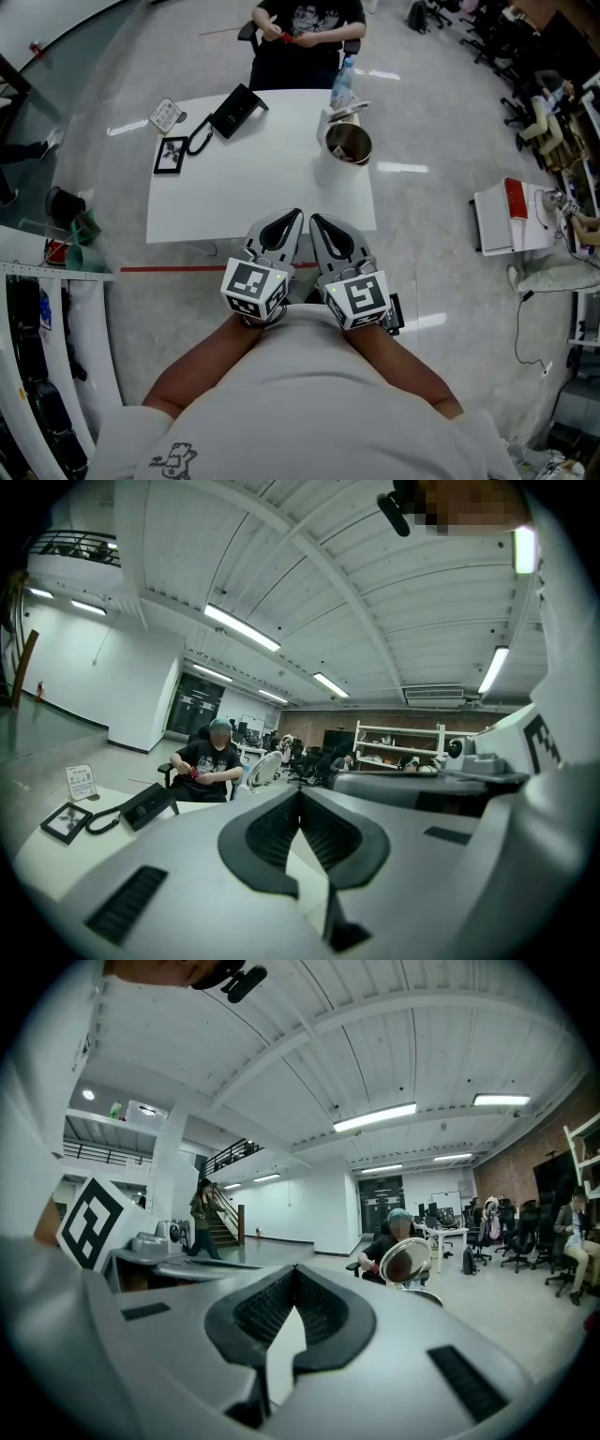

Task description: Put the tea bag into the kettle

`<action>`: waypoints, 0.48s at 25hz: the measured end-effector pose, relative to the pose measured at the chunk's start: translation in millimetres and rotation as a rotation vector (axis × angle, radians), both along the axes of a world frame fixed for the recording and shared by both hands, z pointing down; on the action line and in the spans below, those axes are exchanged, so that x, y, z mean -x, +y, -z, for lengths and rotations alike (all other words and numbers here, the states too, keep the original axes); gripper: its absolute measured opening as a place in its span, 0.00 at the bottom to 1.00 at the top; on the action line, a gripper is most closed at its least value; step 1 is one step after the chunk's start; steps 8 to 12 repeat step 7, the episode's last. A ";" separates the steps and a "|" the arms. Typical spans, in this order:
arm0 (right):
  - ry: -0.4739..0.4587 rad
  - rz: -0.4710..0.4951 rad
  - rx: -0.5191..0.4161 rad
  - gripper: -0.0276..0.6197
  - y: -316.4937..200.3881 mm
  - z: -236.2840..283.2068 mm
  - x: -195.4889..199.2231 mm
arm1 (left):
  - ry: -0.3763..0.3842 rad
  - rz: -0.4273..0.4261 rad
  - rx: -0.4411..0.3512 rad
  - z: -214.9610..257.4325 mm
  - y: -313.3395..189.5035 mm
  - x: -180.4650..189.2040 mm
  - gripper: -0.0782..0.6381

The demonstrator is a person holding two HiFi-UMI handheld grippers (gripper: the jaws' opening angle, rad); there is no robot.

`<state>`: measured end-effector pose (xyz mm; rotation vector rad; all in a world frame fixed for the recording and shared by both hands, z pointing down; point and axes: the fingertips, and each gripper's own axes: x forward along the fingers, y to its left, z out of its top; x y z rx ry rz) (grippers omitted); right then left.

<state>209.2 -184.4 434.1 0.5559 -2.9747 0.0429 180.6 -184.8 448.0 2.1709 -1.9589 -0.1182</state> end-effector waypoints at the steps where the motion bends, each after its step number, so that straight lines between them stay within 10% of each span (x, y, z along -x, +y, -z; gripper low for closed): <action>1: -0.001 0.000 -0.003 0.06 0.2 0.6 0.8 | -0.002 0.000 -0.002 -0.6 -0.1 0.9 0.12; 12: 0.004 0.014 -0.020 0.06 7.3 0.8 2.7 | 0.000 0.002 -0.007 -1.9 2.4 -0.8 0.12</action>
